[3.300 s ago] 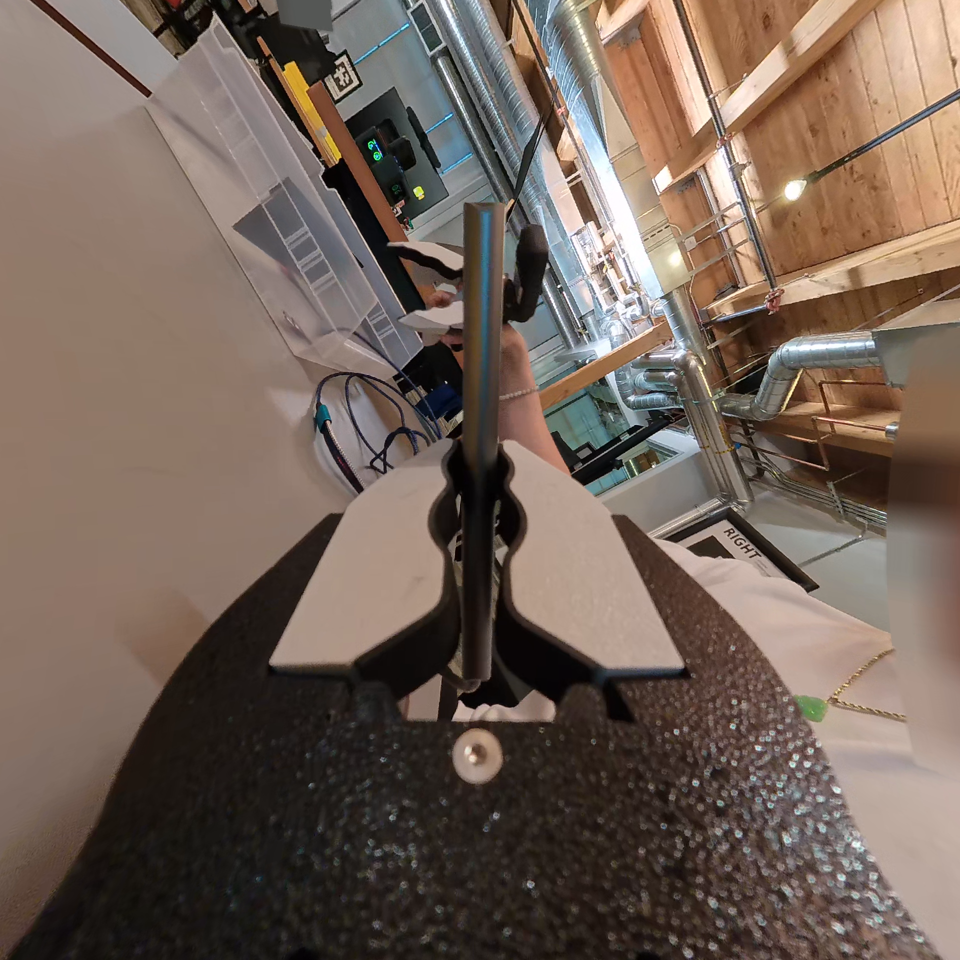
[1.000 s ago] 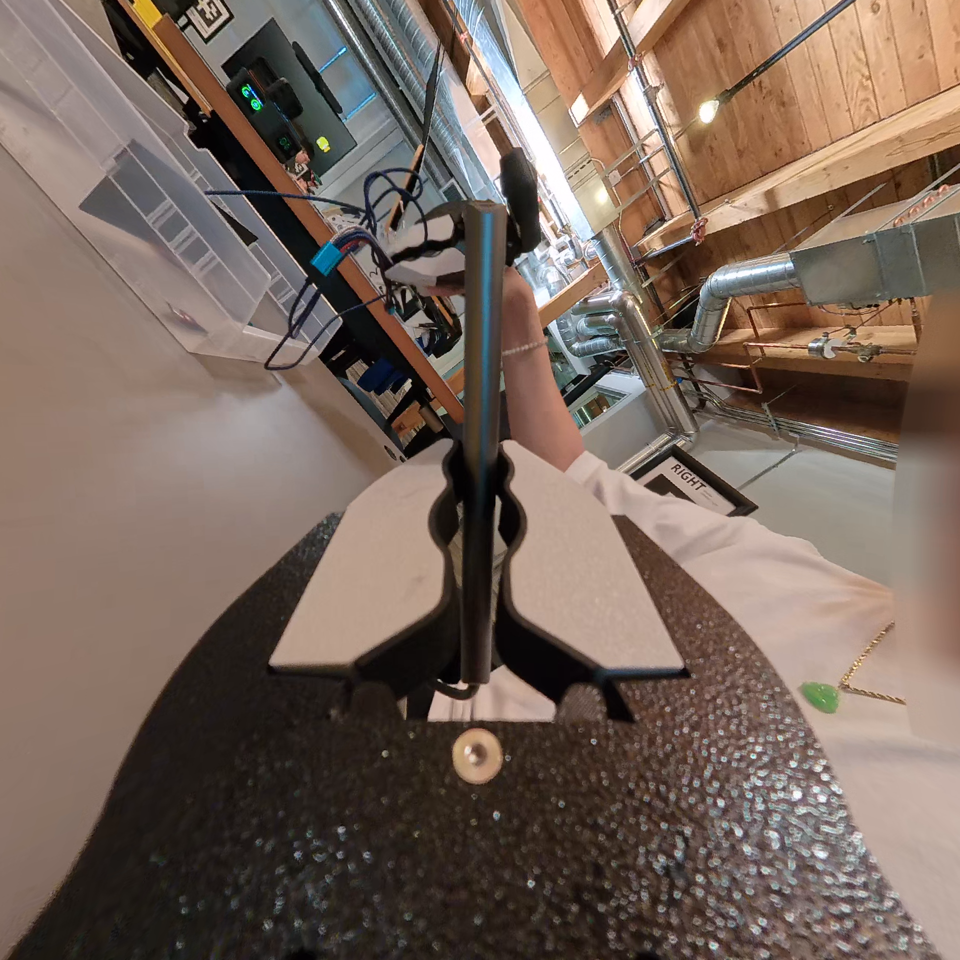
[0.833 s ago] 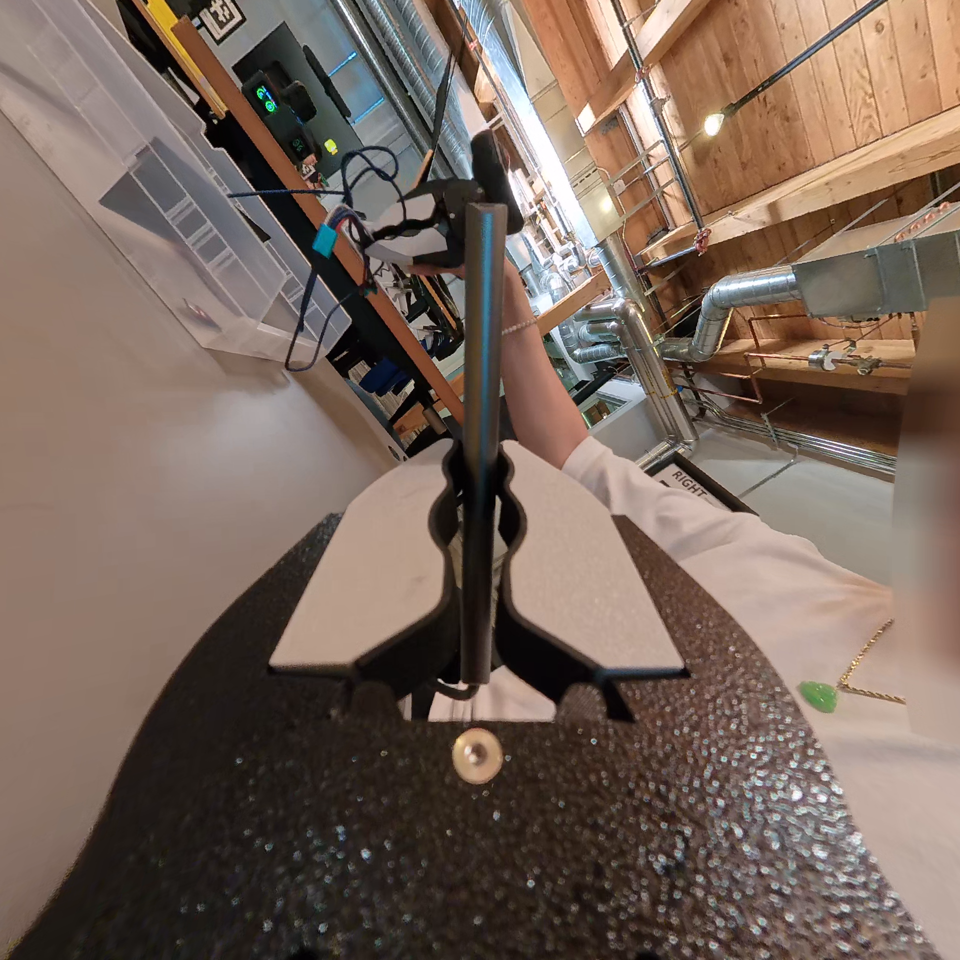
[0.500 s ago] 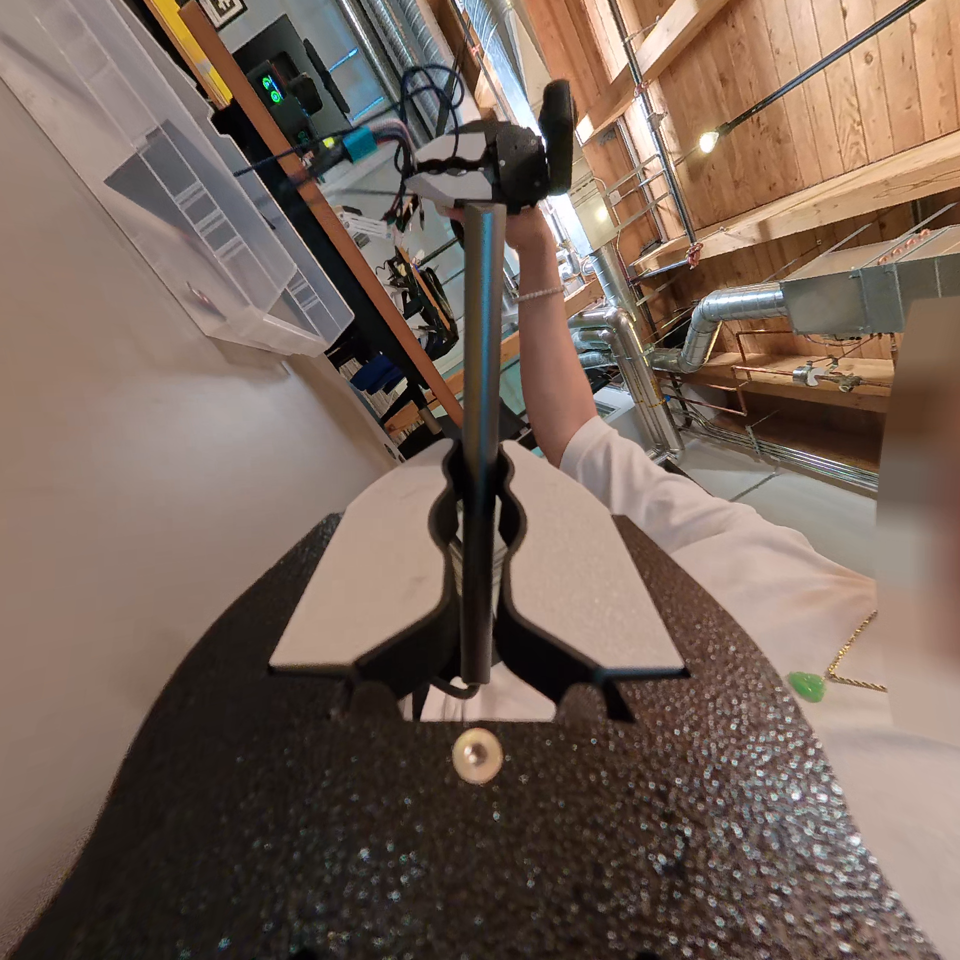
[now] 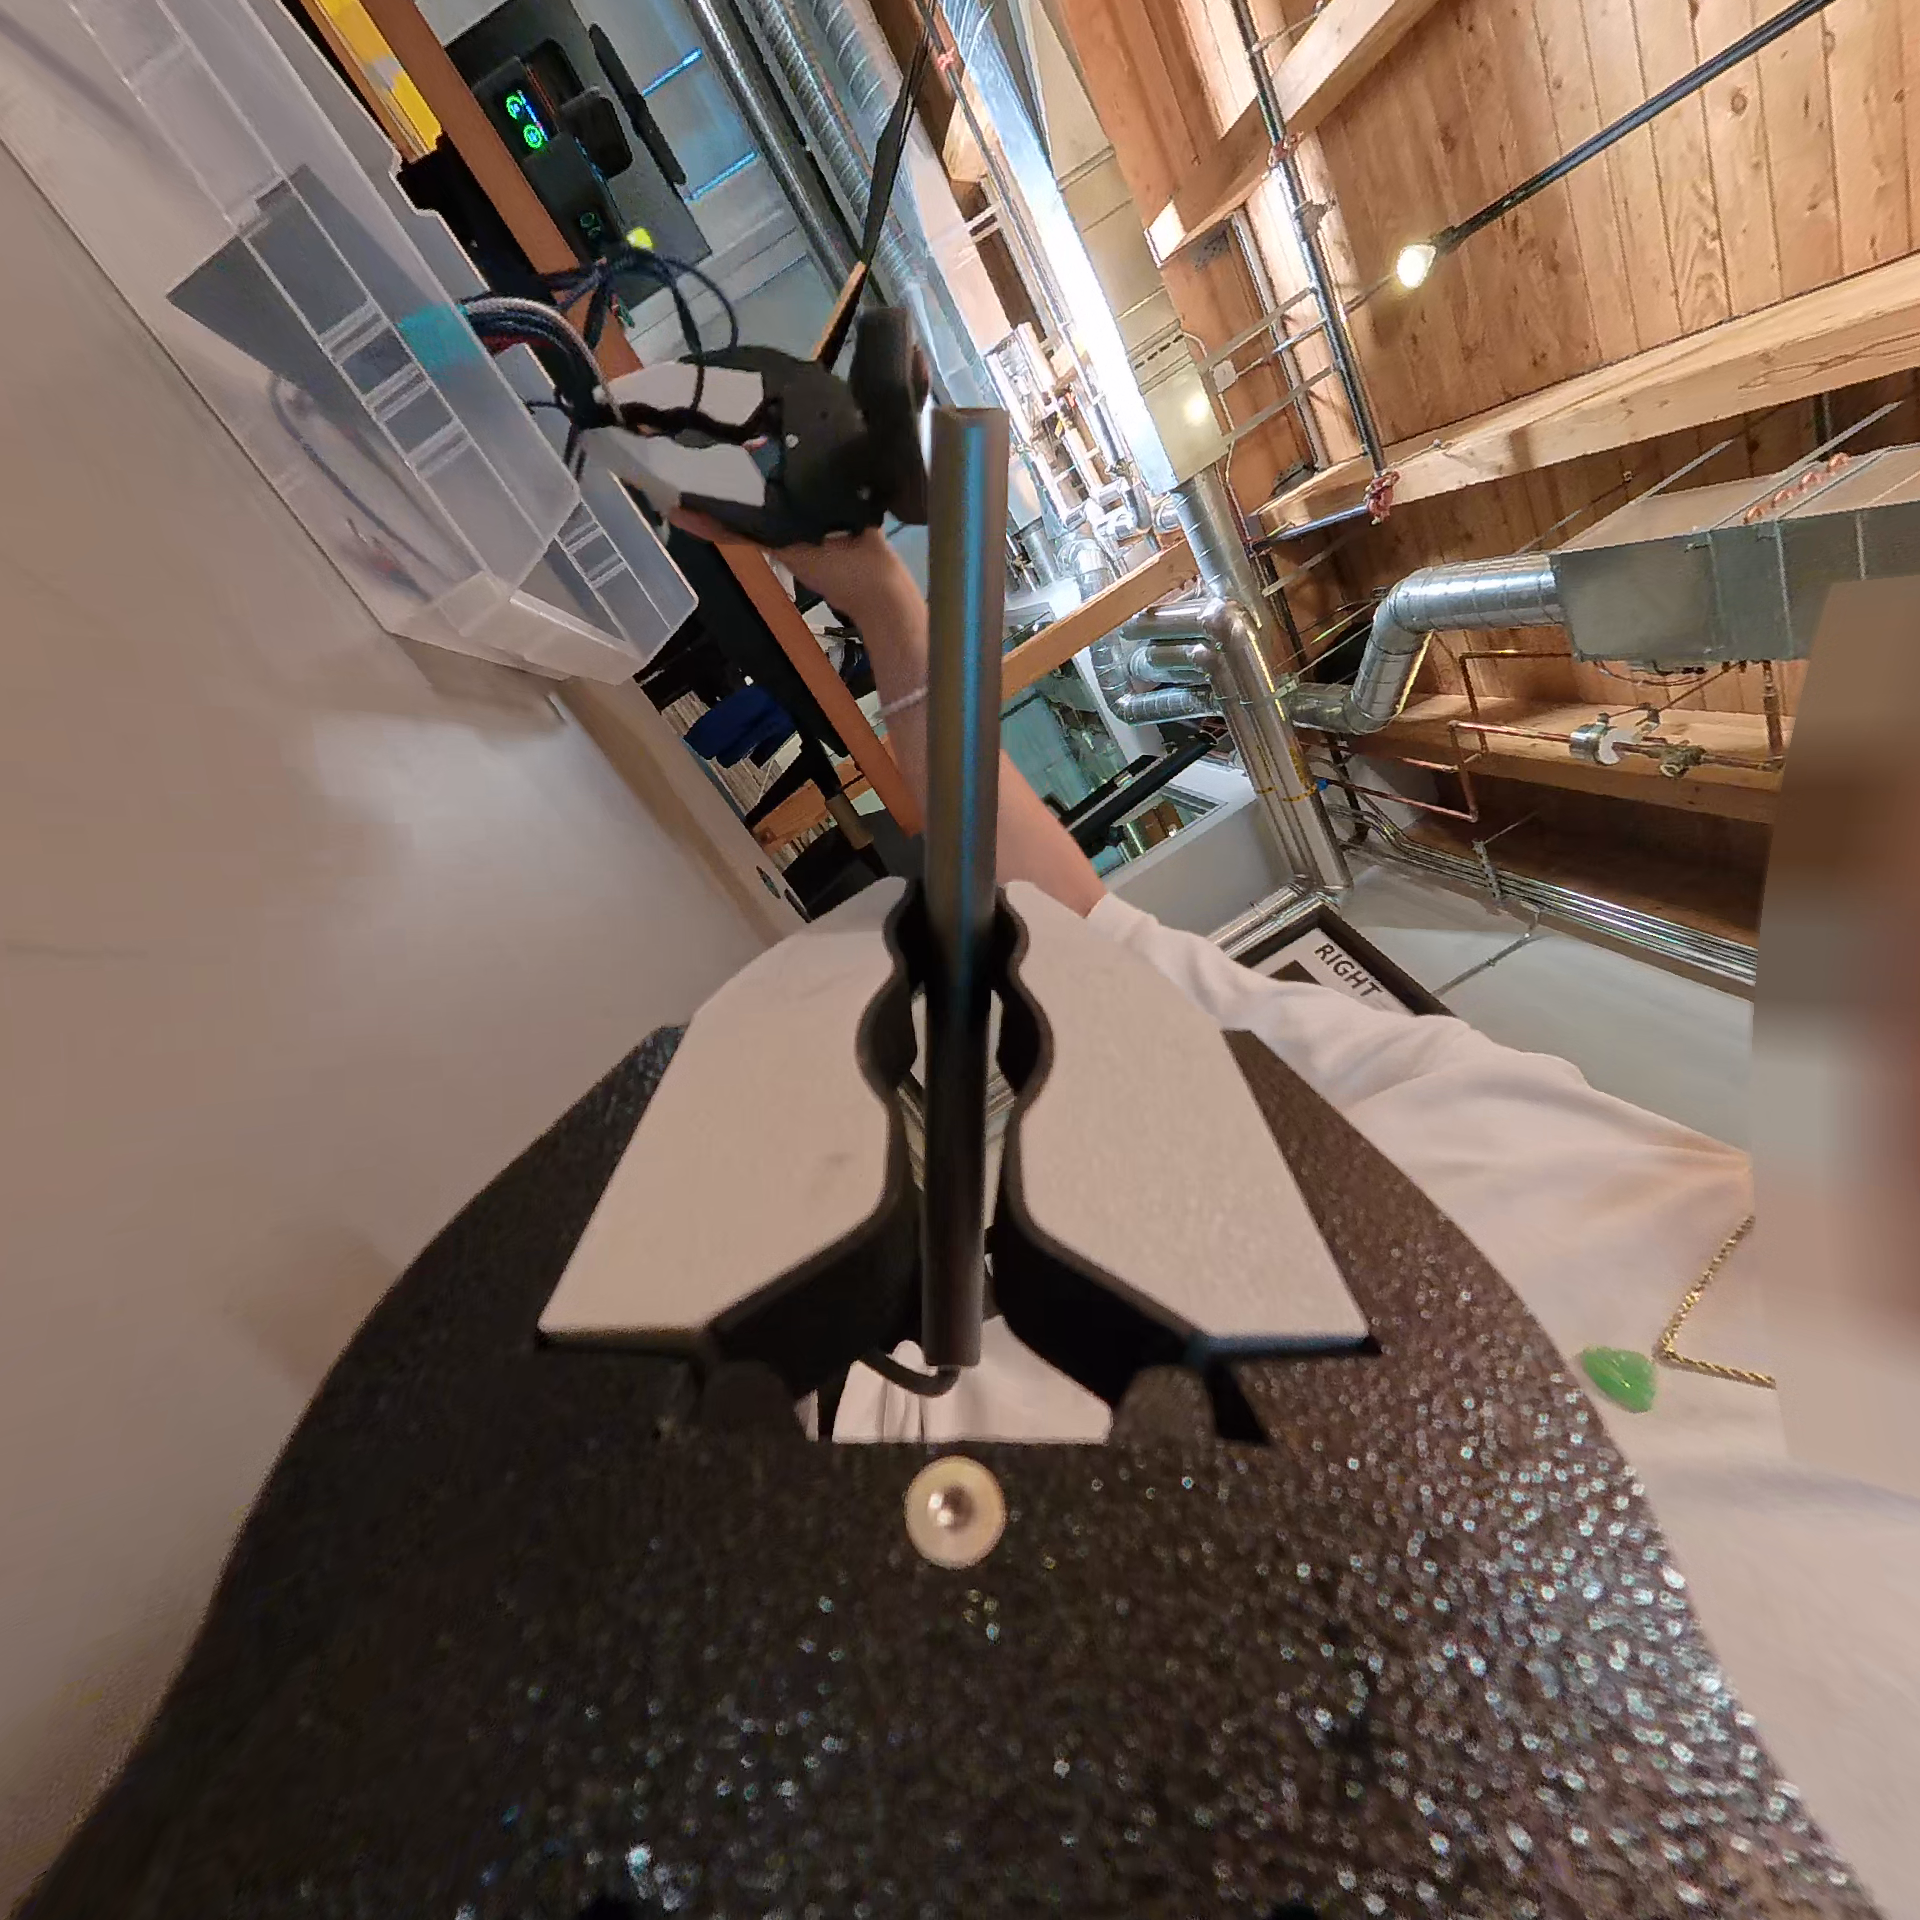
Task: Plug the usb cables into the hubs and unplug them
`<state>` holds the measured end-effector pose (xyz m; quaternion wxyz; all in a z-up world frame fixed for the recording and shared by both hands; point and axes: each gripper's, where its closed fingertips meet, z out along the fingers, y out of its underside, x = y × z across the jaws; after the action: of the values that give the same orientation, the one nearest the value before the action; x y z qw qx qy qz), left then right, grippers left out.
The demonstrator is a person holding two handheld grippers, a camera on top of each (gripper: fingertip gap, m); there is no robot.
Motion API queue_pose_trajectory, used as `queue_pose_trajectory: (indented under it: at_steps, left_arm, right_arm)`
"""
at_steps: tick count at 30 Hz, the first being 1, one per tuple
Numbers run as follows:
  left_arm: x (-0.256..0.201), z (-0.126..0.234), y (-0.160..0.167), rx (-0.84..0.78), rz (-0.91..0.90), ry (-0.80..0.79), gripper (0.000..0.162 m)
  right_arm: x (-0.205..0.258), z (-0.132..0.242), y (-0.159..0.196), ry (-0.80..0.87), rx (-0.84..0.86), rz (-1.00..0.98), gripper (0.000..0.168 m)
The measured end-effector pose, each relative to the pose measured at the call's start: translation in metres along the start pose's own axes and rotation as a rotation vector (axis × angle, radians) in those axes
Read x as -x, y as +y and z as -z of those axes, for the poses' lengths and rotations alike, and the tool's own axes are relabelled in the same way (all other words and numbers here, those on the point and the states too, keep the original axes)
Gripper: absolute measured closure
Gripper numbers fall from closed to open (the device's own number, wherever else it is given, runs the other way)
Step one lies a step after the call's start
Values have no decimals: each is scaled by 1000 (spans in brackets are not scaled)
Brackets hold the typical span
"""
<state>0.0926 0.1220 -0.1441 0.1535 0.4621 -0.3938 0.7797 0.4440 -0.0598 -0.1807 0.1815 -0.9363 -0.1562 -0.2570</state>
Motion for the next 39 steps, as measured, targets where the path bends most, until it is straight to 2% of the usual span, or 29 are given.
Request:
queue_pose_trajectory:
  at_steps: [4, 9, 12, 15, 16, 18, 19, 23, 27, 29, 31, 34, 35, 37, 39]
  left_arm:
    - [0, -2, 2, 5, 1, 2, 152]
    - [0, -6, 5, 15, 3, 5, 153]
    - [-1, -8, 6, 21, 1, 4, 153]
    - [-2, -8, 7, 22, -3, 3, 152]
    - [-3, -8, 7, 21, -6, 3, 153]
    - [-4, -7, 6, 18, -10, 2, 153]
    - [-4, -7, 5, 16, -11, 0, 153]
    - [-1, -6, 2, -4, -3, -7, 153]
    - [5, -5, -2, -43, 32, -27, 152]
    - [6, -4, -4, -65, 45, -26, 152]
    - [7, -6, -6, -79, 45, -30, 152]
    - [7, -11, -12, -136, 49, -30, 152]
    - [6, -13, -15, -170, 54, -22, 152]
    - [3, -17, -19, -212, 49, -19, 152]
    - [1, -21, -19, -237, 11, -34, 152]
  right_arm:
    - [16, -16, 22, 15, 22, -94, 162]
    - [56, -34, 62, -151, 234, -34, 155]
    - [52, -30, 71, -153, 286, -45, 140]
    - [45, -16, 67, -161, 265, -147, 109]
    - [44, -9, 65, -182, 251, -188, 100]
    - [39, 4, 57, -205, 187, -279, 70]
    - [35, 12, 53, -206, 141, -318, 65]
    - [23, 44, 26, -226, -142, -428, 65]
    - [-5, 76, 19, 17, -294, -453, 63]
    - [7, 91, -1, 61, -362, -462, 58]
    - [46, 104, -52, -7, -505, -484, 66]
    - [138, 114, -152, -244, -743, -518, 80]
    - [170, 116, -183, -331, -791, -516, 77]
    - [217, 115, -233, -443, -845, -542, 86]
    - [247, 114, -271, -583, -877, -600, 85]
